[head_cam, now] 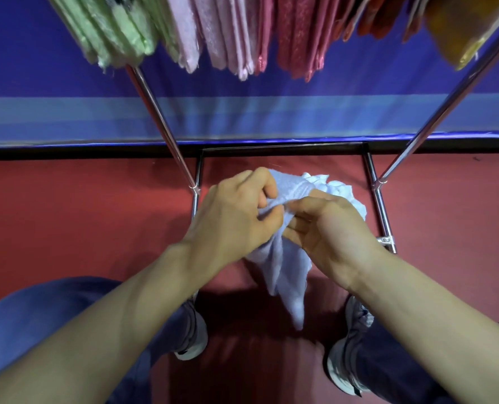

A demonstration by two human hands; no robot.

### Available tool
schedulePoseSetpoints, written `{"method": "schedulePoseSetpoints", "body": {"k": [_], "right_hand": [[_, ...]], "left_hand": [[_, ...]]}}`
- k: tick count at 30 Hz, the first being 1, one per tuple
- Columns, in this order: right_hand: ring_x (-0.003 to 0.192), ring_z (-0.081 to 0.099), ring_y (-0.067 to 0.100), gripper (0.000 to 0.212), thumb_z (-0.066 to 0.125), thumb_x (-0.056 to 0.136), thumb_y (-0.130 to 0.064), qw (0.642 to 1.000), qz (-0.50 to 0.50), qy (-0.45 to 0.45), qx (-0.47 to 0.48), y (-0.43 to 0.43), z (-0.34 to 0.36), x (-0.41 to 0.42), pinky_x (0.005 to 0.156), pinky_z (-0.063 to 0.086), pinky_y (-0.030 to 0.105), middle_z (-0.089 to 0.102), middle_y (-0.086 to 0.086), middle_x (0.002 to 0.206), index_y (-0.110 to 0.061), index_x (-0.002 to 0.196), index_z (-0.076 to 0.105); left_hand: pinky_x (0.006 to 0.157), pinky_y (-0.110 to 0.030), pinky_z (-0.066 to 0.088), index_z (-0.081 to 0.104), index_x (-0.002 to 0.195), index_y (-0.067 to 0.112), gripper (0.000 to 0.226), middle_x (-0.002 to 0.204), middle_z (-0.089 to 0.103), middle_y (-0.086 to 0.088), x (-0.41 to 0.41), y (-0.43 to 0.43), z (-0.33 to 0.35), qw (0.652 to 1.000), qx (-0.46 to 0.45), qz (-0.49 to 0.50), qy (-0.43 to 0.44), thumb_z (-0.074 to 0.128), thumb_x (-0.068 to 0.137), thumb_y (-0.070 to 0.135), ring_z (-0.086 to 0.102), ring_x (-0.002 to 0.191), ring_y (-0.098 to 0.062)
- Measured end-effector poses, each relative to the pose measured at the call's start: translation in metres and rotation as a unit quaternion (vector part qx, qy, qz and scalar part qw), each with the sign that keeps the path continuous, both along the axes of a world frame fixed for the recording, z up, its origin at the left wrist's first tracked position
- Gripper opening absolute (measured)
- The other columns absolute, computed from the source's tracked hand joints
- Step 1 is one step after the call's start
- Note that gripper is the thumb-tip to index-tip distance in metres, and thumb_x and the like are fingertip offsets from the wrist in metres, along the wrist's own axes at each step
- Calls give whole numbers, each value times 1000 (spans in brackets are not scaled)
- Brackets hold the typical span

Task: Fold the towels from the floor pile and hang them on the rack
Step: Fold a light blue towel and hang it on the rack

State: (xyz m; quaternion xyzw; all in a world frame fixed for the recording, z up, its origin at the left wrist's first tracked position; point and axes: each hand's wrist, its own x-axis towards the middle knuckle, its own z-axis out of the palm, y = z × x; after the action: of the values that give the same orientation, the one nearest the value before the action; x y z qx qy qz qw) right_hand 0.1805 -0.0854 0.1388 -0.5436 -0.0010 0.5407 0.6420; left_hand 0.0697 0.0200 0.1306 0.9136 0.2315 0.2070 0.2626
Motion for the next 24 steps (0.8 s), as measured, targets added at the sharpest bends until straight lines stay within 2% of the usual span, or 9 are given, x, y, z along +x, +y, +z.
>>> {"method": "schedulePoseSetpoints", "body": {"k": [2, 3, 6, 8, 13, 16, 19, 21, 24], "right_hand": [[88, 30, 35, 17, 60, 68, -4, 1000, -24, -11, -8, 2, 0, -7, 70, 35, 39, 34, 21, 92, -14, 73, 47], [87, 28, 34, 24, 59, 69, -4, 999, -33, -16, -13, 2, -1, -8, 68, 31, 38, 35, 19, 91, -20, 65, 41], [75, 26, 33, 35, 57, 73, -4, 998, -52, -33, -18, 1, 2, -13, 64, 28, 36, 32, 13, 78, -26, 59, 34], [63, 28, 26, 42, 53, 84, 3, 997, -61, -35, -15, 1, -1, -13, 63, 31, 34, 27, 10, 65, -24, 59, 34], [59, 44, 22, 43, 46, 94, 9, 998, -53, -4, 21, 2, -1, -20, 63, 46, 29, 40, 4, 56, -19, 64, 32], [72, 37, 30, 38, 54, 87, 3, 998, -59, -21, 26, 5, -4, -22, 61, 43, 33, 37, 10, 67, -20, 65, 33], [81, 37, 32, 7, 55, 76, -8, 998, -49, -44, 22, 7, 1, -25, 71, 36, 42, 47, 16, 86, -10, 80, 50], [77, 46, 32, 8, 51, 84, 0, 998, -34, -50, 23, 7, 2, -22, 72, 42, 43, 54, 18, 82, -7, 87, 54], [74, 54, 27, 24, 45, 90, 7, 998, -31, -40, 40, 5, 5, -20, 68, 47, 35, 57, 18, 77, -7, 73, 54]], "left_hand": [[59, -40, 52, 60, 87, 17, 16, 74, 57, 7, 0, -2, -2, 999, 41, 0, 9, 64, 73, 22, 57, 61, -20], [58, -41, 52, 59, 88, 16, 17, 76, 58, 6, 0, -3, -4, 998, 58, -2, 17, 63, 71, 20, 59, 62, -23], [59, -42, 52, 56, 94, 16, 26, 85, 58, 3, 0, -9, -11, 997, 70, 2, 40, 63, 69, 16, 61, 68, -29], [58, -43, 51, 54, 98, 17, 31, 89, 55, 4, 1, -12, -14, 997, 66, 20, 42, 63, 68, 13, 61, 70, -31], [60, -43, 49, 56, 95, 13, 35, 83, 53, 6, 4, -11, -16, 998, 30, 57, -1, 61, 63, 0, 56, 68, -28], [58, -39, 47, 57, 85, 12, 28, 70, 49, 11, 6, -6, -13, 993, -40, 86, -67, 55, 61, -2, 49, 61, -16], [56, -25, 37, 56, 82, 11, 20, 67, 43, 15, 7, -11, -6, 992, -41, 73, -99, 56, 65, 0, 41, 58, -6], [58, -22, 37, 57, 83, 10, 18, 67, 42, 17, 8, -14, -5, 993, -35, 60, -100, 60, 68, 1, 41, 59, -6], [56, -35, 45, 54, 82, 11, 12, 64, 41, 14, 7, -14, -6, 996, -24, 35, -81, 63, 75, 6, 43, 58, -16]]}}
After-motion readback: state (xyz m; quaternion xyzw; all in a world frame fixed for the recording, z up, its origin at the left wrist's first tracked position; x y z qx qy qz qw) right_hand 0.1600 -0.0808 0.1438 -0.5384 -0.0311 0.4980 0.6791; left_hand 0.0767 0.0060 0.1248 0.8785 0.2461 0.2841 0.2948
